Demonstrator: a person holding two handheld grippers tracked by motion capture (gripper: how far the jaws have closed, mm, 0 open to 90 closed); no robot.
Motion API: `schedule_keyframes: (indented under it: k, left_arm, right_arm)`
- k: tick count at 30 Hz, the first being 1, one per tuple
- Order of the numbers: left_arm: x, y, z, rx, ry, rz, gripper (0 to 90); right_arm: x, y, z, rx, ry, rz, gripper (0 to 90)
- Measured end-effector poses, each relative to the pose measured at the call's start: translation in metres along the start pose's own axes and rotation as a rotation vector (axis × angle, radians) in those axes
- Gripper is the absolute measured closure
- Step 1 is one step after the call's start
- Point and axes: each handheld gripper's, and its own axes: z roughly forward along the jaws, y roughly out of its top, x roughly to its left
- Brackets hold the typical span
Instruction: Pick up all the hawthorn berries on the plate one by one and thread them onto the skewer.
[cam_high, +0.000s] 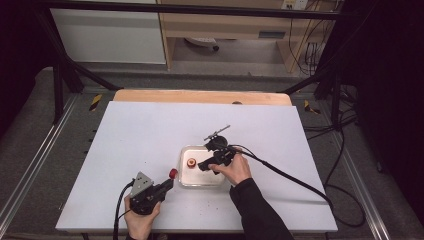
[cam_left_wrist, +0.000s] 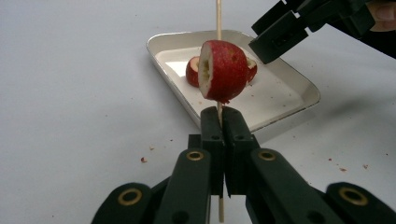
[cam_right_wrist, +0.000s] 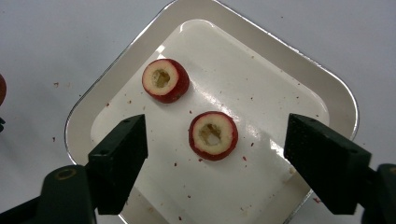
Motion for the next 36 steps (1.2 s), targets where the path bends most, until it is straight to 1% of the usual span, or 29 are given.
schedule_keyframes:
  k: [1,4,6,9,12,17,19,22,29,33,36]
  left_arm:
    - [0.000,0.000,0.000,0.001,0.000,-0.001,88.3]
    - [0.000,0.000,0.000,0.000,-0.001,-0.003,88.3]
    - [0.000,-0.001,0.001,0.002,-0.003,-0.004,88.3]
    - [0.000,-0.001,0.001,0.002,-0.004,-0.001,88.3]
    - [0.000,-0.001,0.001,0.002,-0.005,-0.001,88.3]
    - [0.000,-0.001,0.001,0.003,-0.005,-0.002,88.3]
    - [0.000,-0.001,0.001,0.004,-0.006,-0.002,88.3]
    - [0.000,-0.002,0.002,0.003,-0.008,-0.004,88.3]
    - [0.000,-0.002,0.001,0.003,-0.008,-0.002,88.3]
    - [0.000,-0.002,0.001,0.003,-0.008,-0.001,88.3]
    - [-0.001,-0.002,0.002,0.003,-0.009,0.002,88.3]
  right_arm:
    - [0.000,0.000,0.001,0.006,-0.002,0.001,23.6]
    - [0.000,0.002,0.005,0.043,-0.030,0.013,25.8]
    - [0.001,0.003,0.007,0.063,-0.036,0.034,28.1]
    - [0.005,0.005,0.010,0.073,-0.061,0.062,31.5]
    - [0.006,0.007,0.014,0.079,-0.064,0.099,36.3]
    - [0.004,0.007,0.018,0.092,-0.085,0.137,45.0]
    - [0.004,0.007,0.019,0.086,-0.077,0.155,47.3]
    - [0.003,0.008,0.021,0.092,-0.071,0.180,49.6]
    - [0.002,0.008,0.024,0.107,-0.056,0.218,58.2]
    - [0.002,0.008,0.024,0.112,-0.048,0.235,59.5]
    - [0.002,0.008,0.023,0.107,-0.025,0.240,59.7]
